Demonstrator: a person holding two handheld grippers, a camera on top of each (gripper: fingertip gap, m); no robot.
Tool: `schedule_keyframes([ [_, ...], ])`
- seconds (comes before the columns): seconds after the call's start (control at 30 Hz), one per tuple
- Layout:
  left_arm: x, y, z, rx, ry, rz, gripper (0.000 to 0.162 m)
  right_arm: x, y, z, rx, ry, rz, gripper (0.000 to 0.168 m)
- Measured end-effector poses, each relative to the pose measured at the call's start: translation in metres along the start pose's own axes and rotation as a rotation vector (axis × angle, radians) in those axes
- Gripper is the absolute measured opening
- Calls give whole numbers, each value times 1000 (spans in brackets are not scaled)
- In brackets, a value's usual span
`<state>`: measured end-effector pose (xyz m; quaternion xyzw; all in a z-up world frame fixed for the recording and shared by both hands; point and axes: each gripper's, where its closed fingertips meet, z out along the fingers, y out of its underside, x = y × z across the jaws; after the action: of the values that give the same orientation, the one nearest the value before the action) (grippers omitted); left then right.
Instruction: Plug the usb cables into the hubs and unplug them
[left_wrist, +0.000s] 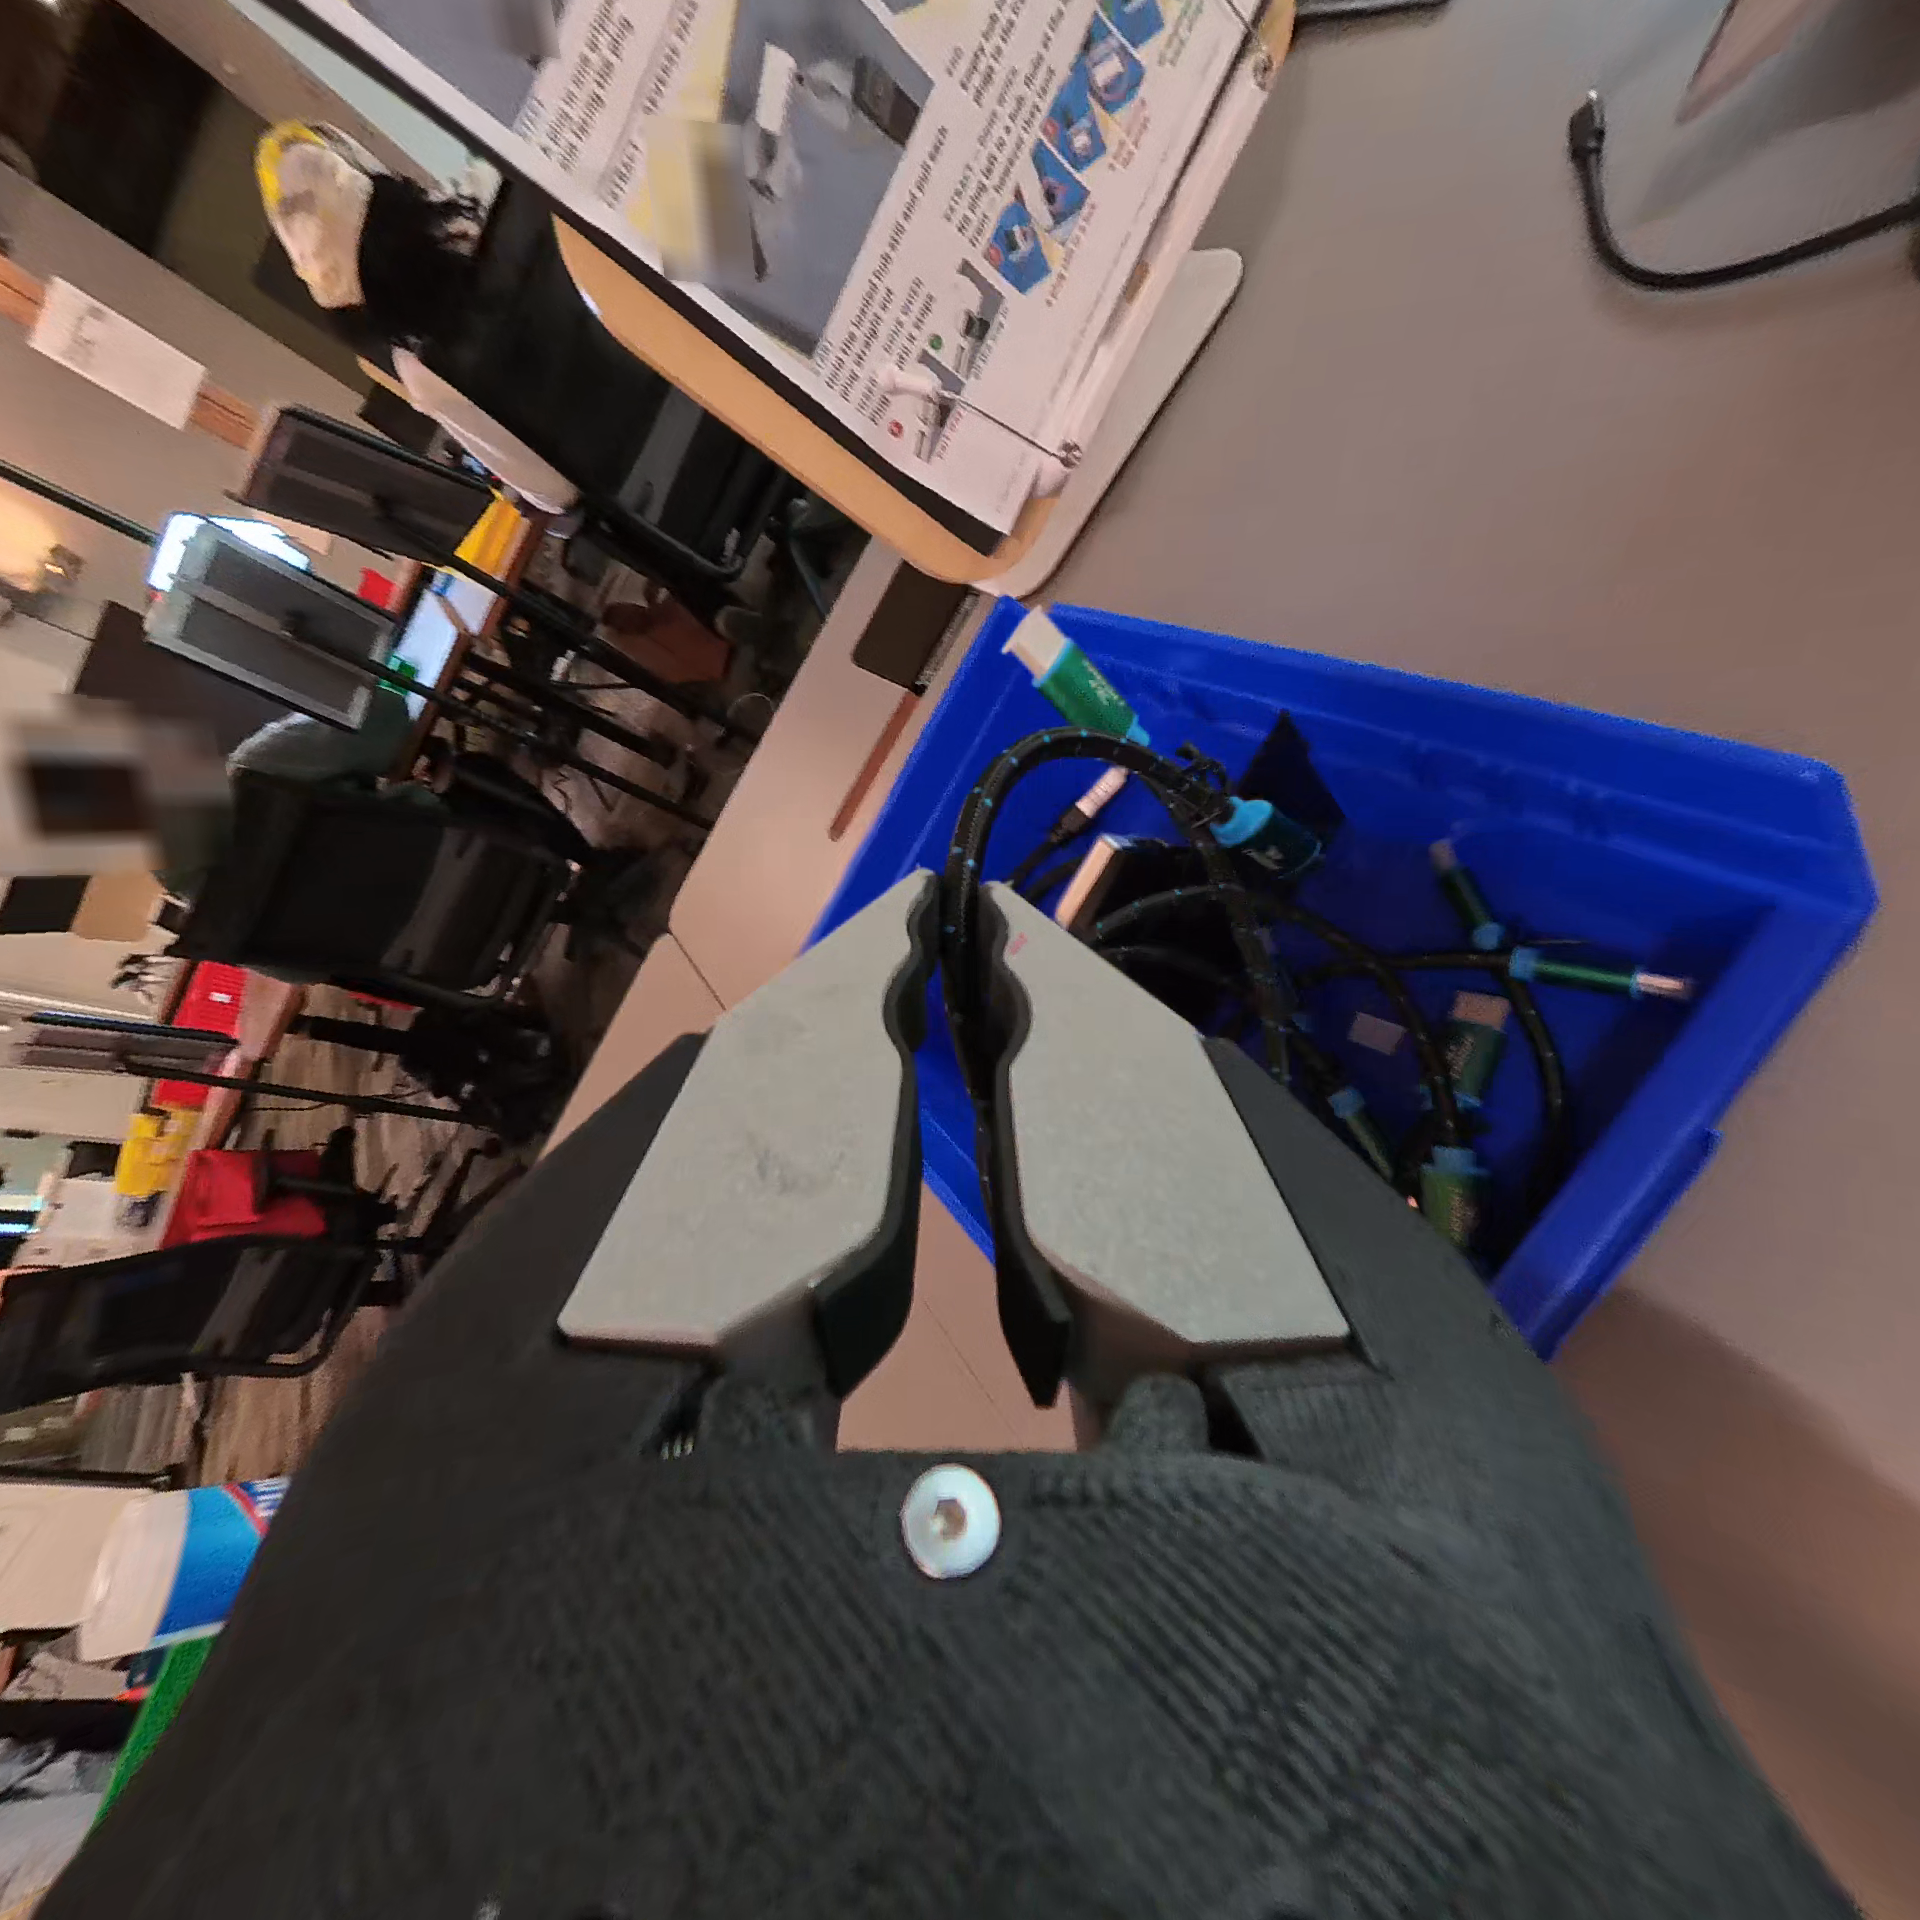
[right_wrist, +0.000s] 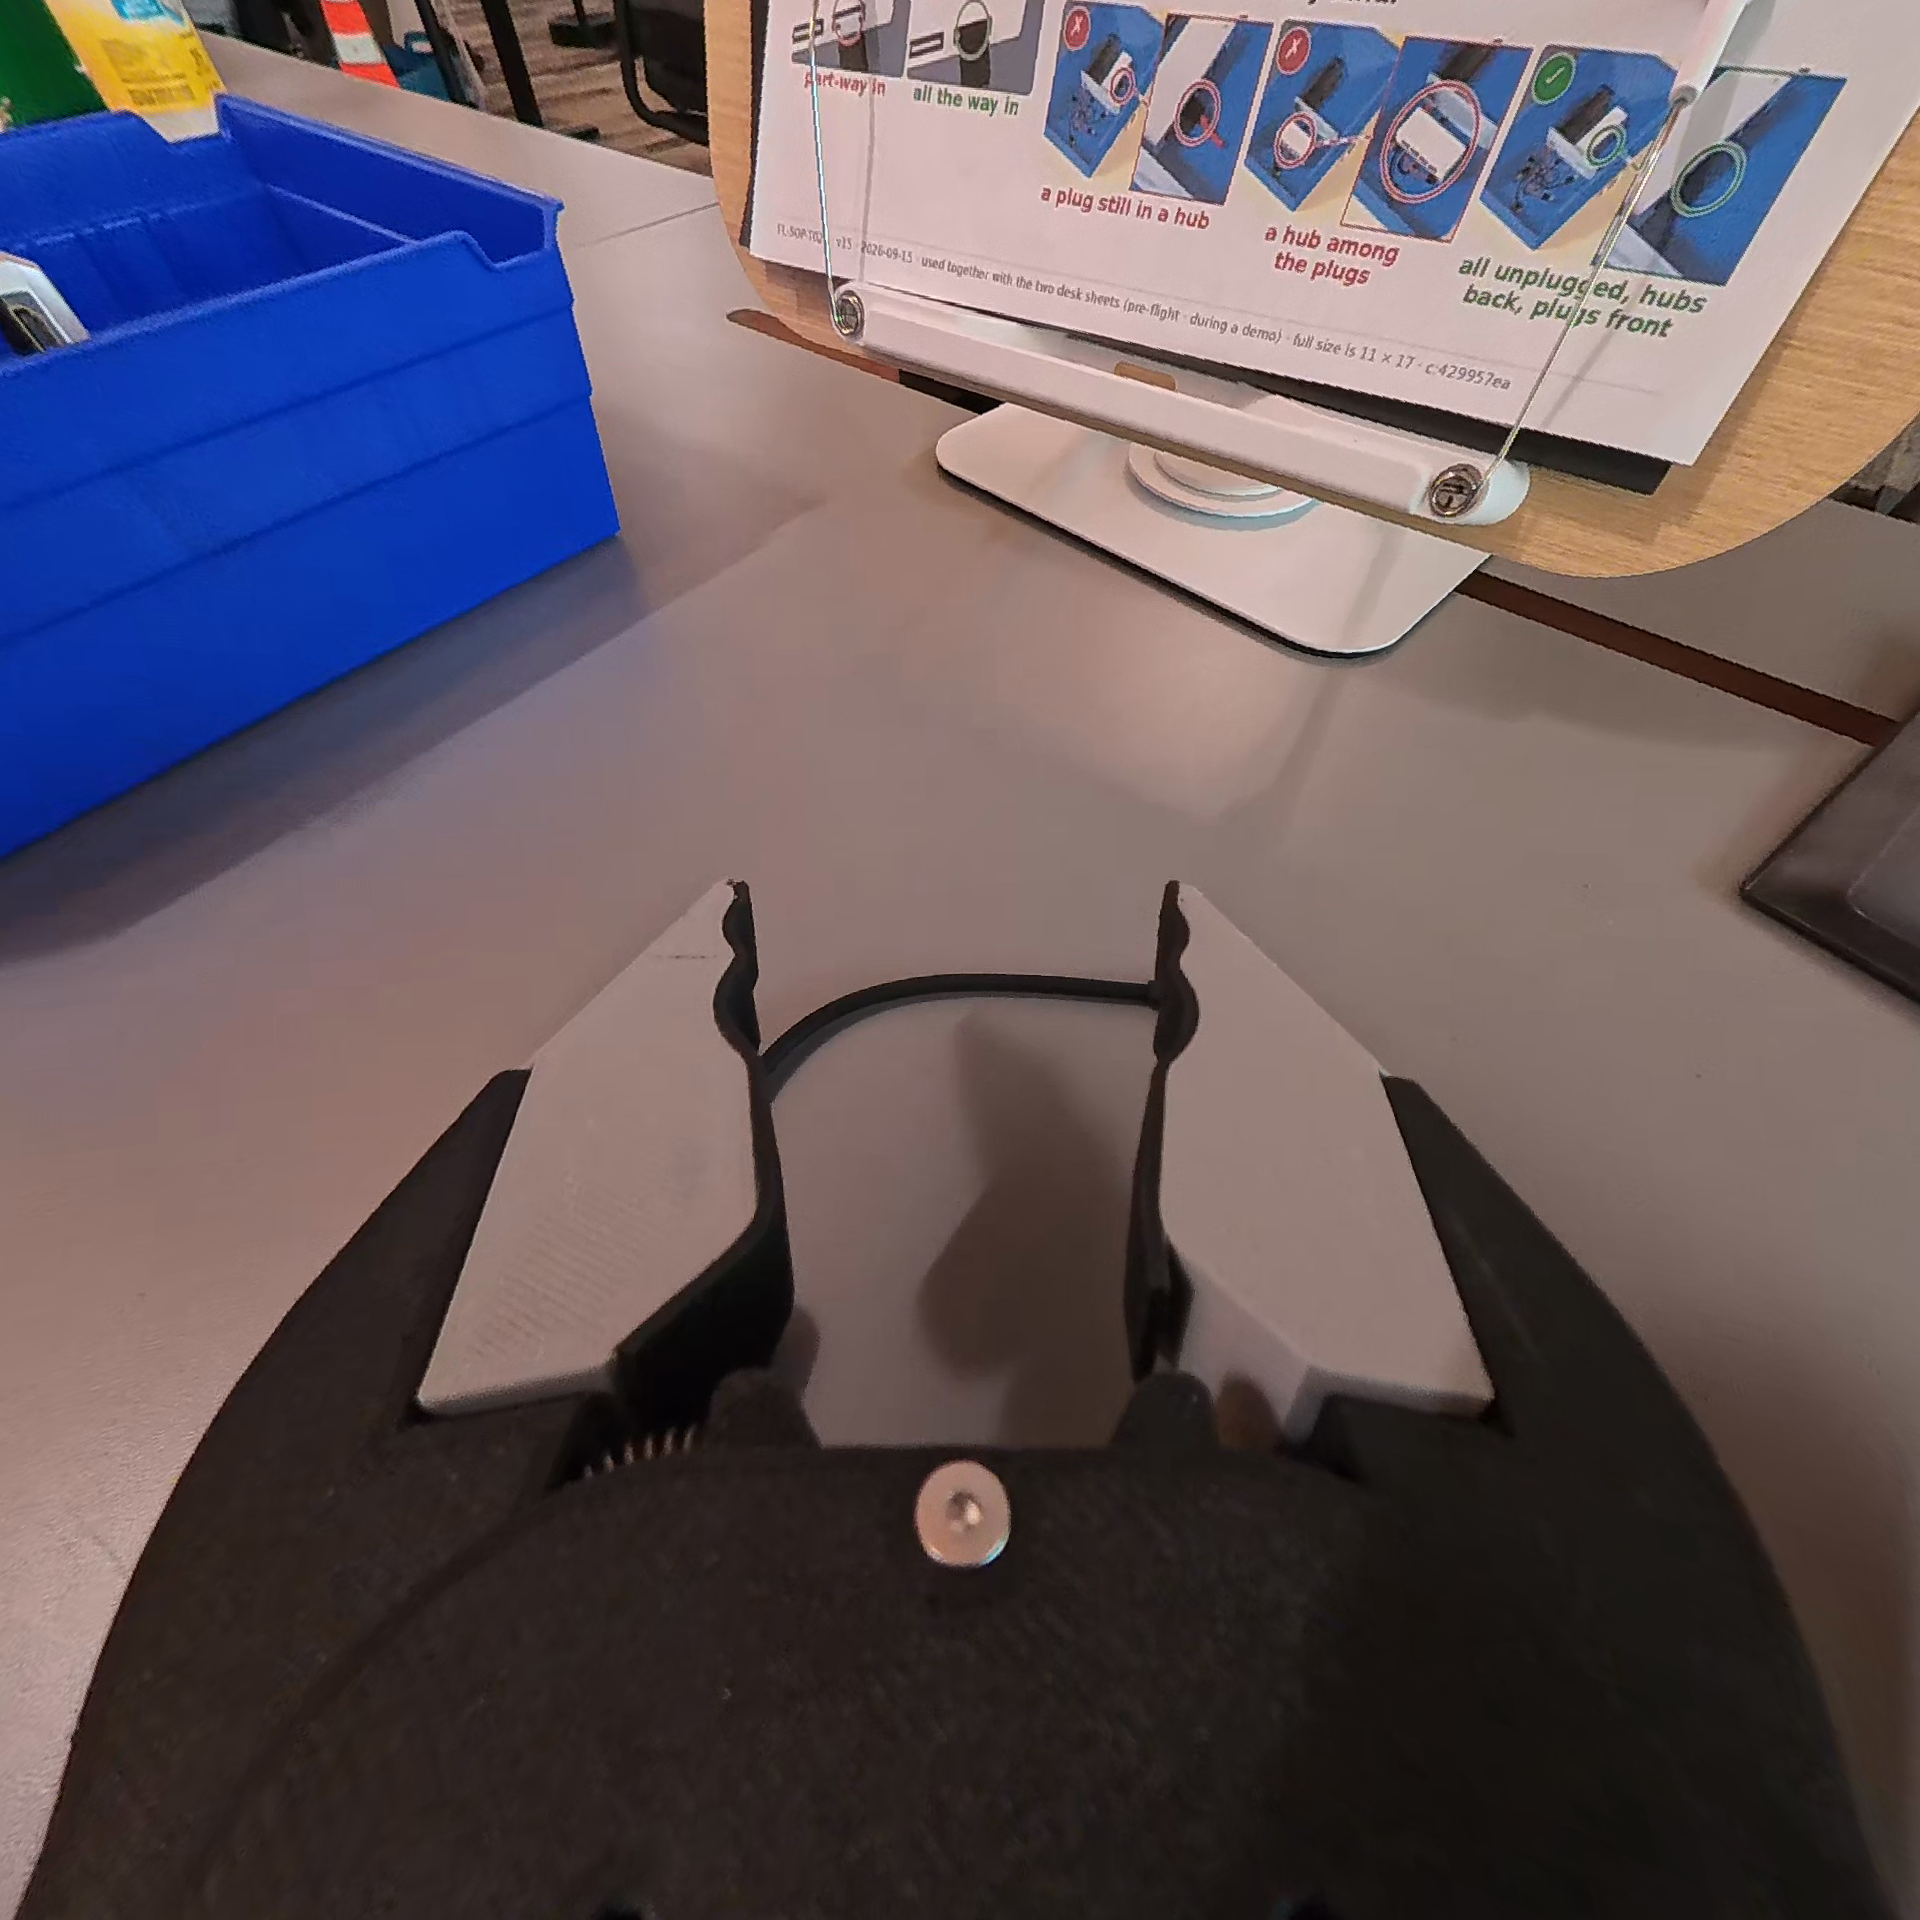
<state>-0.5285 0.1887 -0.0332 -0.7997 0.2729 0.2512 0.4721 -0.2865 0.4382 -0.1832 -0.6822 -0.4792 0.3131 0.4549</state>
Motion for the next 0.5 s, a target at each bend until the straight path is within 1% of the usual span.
schedule_keyframes([
  [0.17, -6, -31, -7, 65, -7, 18, 4, -4, -5, -3, 24, -26, 5, 76],
  [0.33, -9, -61, -12, 117, -7, 23, 4, -27, -20, -11, 104, -149, 7, 74],
  [0.4, -1, -82, -15, 149, 11, 19, 4, -35, -27, -15, 136, -188, -1, 74],
  [0.5, 27, -117, -12, 166, 68, 59, 4, -47, -37, -24, 190, -258, -13, 75],
])
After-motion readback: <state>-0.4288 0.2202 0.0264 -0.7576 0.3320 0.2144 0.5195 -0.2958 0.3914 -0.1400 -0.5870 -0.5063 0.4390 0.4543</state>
